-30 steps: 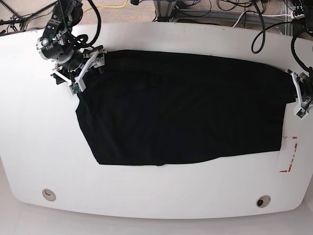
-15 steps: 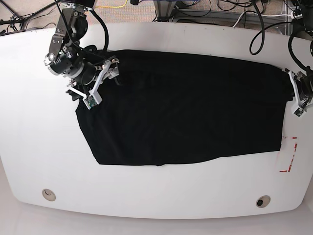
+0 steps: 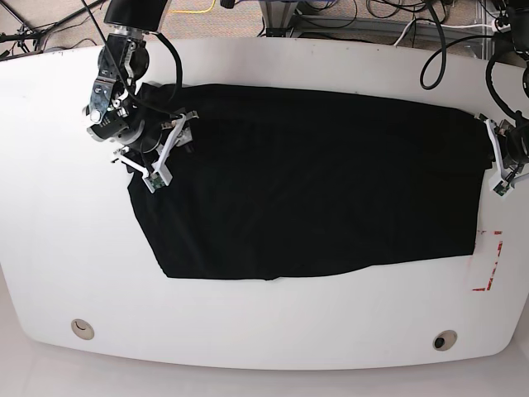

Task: Fold the T-shirt properly
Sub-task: 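Hold the shirt edge with both grippers and shift the right gripper inward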

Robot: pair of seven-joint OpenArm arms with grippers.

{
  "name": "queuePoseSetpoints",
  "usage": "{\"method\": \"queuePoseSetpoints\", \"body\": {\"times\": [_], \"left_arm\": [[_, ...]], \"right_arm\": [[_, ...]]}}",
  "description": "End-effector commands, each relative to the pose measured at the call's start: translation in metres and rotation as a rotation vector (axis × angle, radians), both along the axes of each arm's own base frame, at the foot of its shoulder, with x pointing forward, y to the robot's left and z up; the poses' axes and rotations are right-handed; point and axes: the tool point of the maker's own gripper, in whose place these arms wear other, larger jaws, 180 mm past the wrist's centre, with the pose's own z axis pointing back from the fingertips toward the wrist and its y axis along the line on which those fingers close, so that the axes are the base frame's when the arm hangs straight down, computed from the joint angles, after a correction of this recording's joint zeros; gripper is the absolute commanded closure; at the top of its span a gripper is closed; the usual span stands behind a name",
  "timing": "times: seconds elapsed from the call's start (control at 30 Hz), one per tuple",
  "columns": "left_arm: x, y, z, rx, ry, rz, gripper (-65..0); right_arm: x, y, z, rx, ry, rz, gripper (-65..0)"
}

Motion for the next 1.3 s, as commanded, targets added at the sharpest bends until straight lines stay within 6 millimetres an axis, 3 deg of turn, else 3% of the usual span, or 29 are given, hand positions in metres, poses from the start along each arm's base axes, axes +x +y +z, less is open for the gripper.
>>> {"method": "queuePoseSetpoints", "body": {"times": [0.0, 0.53, 0.63, 0.83, 1.0, 1.1, 1.27], "left_arm": [[0.008, 0.006, 0.014, 0.02, -0.037, -0.006, 0.0], [0.008, 0.006, 0.014, 0.018, -0.037, -0.006, 0.0], [0.008, 0.006, 0.014, 0.018, -0.037, -0.006, 0.0], [0.008, 0.006, 0.014, 0.018, -0.037, -0.006, 0.0], [0.009, 0.005, 0.014, 0.017, -0.04, -0.006, 0.0], [0.01, 0.005, 0.015, 0.017, -0.043, -0.007, 0.0], [0.011, 0.005, 0.016, 0.018, -0.047, -0.006, 0.0]], "right_arm": [[0.011, 0.001, 0.01, 0.013, -0.047, 0.0, -39.3], [0.01, 0.004, -0.006, 0.056, -0.021, -0.011, -37.4], [0.01, 0.004, -0.006, 0.057, -0.021, -0.012, -31.9], [0.011, 0.004, -0.006, 0.059, -0.022, -0.012, -13.5], [0.011, 0.004, -0.005, 0.057, -0.026, -0.011, -3.5], [0.012, 0.003, -0.001, 0.049, -0.038, -0.009, 0.0], [0.011, 0.001, 0.012, 0.027, -0.076, -0.001, 0.0]]}}
